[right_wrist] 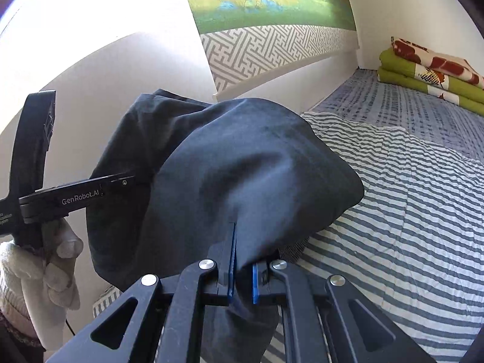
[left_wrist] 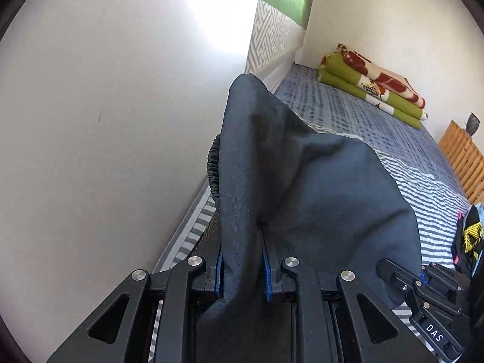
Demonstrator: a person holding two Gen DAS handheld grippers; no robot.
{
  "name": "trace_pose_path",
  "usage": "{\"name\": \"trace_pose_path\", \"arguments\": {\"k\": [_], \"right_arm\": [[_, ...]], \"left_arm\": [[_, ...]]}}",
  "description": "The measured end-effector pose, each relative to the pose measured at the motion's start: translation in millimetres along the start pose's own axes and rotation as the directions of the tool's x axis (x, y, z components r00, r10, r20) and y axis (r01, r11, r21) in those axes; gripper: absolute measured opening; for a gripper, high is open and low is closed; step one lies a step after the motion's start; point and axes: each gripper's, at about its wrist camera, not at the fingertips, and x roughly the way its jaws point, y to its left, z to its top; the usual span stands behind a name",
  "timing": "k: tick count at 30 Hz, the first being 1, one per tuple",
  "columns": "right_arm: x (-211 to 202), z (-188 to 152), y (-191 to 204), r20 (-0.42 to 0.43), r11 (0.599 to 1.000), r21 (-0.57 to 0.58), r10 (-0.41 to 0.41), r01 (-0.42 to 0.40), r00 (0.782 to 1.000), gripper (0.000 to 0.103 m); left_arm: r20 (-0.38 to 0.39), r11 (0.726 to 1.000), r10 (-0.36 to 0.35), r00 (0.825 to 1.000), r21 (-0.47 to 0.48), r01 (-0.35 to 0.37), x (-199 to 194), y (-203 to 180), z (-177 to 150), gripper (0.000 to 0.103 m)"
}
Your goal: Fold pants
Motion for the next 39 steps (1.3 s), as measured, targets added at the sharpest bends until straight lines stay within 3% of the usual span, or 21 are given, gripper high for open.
{"name": "trace_pose_path", "arguments": {"k": [6,8,10,12,14,17,20,24,26,29,32,35,39], "right_arm": [[64.3,1.0,-19.0,-0.056,0.998,0.055,-0.012,0.015,0.998,0.007],[82.6,-2.2,-29.6,-0.080,0.996,0.087,-0.020,0.027,0.997,0.007],[97.2,-7.3,-37.4,-0.102,0.994,0.096,-0.038,0.048,0.994,0.009],[111.0,-10.6,-44.9,-0.158,0.994,0.086,-0.049,0.063,0.986,0.015],[111.9,-12.3,-55.2,-0.194,0.993,0.090,-0.051,0.070,0.980,0.030],[87.0,-15.0,-77.1,-0.149,0.987,0.157,-0.019,0.043,0.989,0.037],[56.7,-23.7,-91.8,-0.122,0.974,0.226,0.024,0.004,0.992,0.037],[19.0,-43.2,-86.6,-0.117,0.980,0.199,0.023,0.000,0.993,0.037],[4.3,-54.7,-76.0,-0.125,0.986,0.163,0.008,0.012,0.992,0.037],[-17.9,-64.6,-64.3,-0.114,0.990,0.142,0.007,0.009,0.993,0.037],[-25.4,-54.2,-76.0,-0.086,0.981,0.193,0.009,0.007,0.996,0.037],[-20.3,-35.4,-96.0,-0.063,0.955,0.294,0.061,-0.039,0.996,0.038],[12.2,-11.7,-106.6,-0.083,0.937,0.343,0.099,-0.065,0.992,0.038]], "left_arm": [[-0.060,1.000,0.019,0.998,0.000,-0.019,78.6,18.2,1.3,0.021],[-0.072,0.998,0.070,0.995,0.012,-0.069,104.1,20.1,-1.0,0.030],[-0.068,0.989,0.150,0.986,0.029,-0.148,117.3,22.1,1.4,0.045],[-0.074,0.986,0.163,0.984,0.001,-0.164,116.3,27.7,6.4,0.047],[-0.037,0.988,0.149,0.988,-0.033,-0.150,100.2,38.5,13.0,0.050],[0.041,0.986,0.168,0.985,-0.023,-0.167,66.3,42.7,14.3,0.053],[0.043,0.995,0.096,0.994,-0.029,-0.095,40.5,50.1,1.8,0.053],[-0.019,0.999,-0.020,1.000,-0.033,0.019,30.2,36.6,-37.6,0.053],[-0.042,0.997,-0.081,0.996,-0.004,0.081,31.0,8.6,-53.6,0.053],[-0.047,0.992,-0.110,0.993,0.063,0.112,35.4,-39.9,-68.9,0.053],[-0.100,0.979,-0.191,0.976,0.057,0.197,36.3,-72.3,-93.6,0.053],[-0.169,0.977,-0.165,0.972,0.109,0.185,56.6,-95.3,-113.8,0.053],[-0.234,0.972,-0.119,0.965,0.173,0.162,84.6,-100.1,-131.5,0.053]]}}
